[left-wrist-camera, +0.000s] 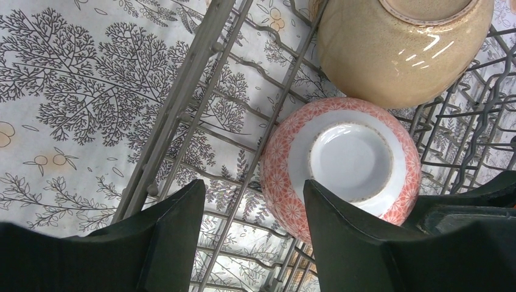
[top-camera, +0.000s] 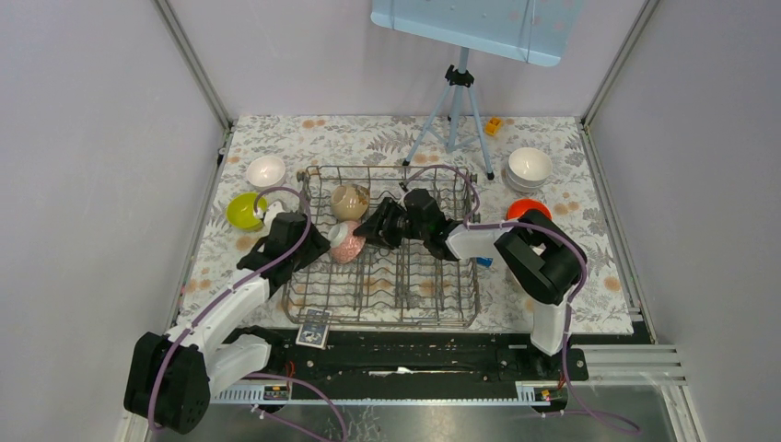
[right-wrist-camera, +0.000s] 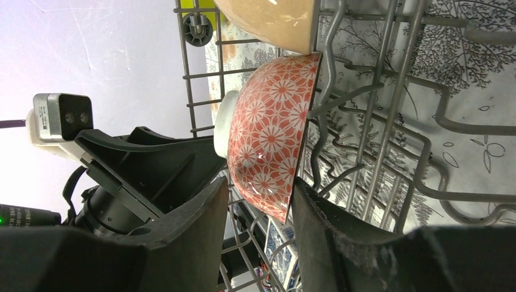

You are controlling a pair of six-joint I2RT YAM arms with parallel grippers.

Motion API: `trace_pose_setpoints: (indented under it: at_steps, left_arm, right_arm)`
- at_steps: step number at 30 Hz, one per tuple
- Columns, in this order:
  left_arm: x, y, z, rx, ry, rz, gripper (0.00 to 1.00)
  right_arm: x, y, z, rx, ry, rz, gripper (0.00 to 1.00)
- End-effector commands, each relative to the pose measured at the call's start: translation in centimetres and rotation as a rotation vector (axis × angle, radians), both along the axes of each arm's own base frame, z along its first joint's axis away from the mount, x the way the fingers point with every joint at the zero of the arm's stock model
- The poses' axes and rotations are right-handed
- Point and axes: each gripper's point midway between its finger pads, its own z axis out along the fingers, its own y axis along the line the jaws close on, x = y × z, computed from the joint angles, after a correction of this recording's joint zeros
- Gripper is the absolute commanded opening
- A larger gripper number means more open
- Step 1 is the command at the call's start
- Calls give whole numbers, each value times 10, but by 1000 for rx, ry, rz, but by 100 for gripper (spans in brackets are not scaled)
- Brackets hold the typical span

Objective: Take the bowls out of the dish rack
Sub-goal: Pick up the bowl from the dish rack.

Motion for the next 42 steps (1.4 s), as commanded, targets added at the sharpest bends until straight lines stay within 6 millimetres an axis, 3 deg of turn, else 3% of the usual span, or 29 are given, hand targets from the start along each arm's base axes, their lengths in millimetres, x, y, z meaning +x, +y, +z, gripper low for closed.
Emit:
trace_pose_setpoints:
  at_steps: [1, 14, 27, 35, 42]
  left_arm:
    - [6, 1, 1, -10, -22, 13, 65]
    - [3, 3, -4, -11, -16, 19, 63]
    - [-1, 4, -5, -14, -17, 23, 62]
    - [-3, 7, -2, -10, -27, 34, 61]
    - [-3, 11, 8, -2, -47, 49, 61]
  right_arm:
    - [-2, 21, 29, 110, -54, 51, 48]
    - [-3, 32, 36, 202, -63, 83, 45]
    - [-3, 43, 48, 325, -96, 112, 34]
    - [-4, 54, 50, 367, -100, 145, 21]
    - [-7, 59, 58, 407, -103, 171, 0]
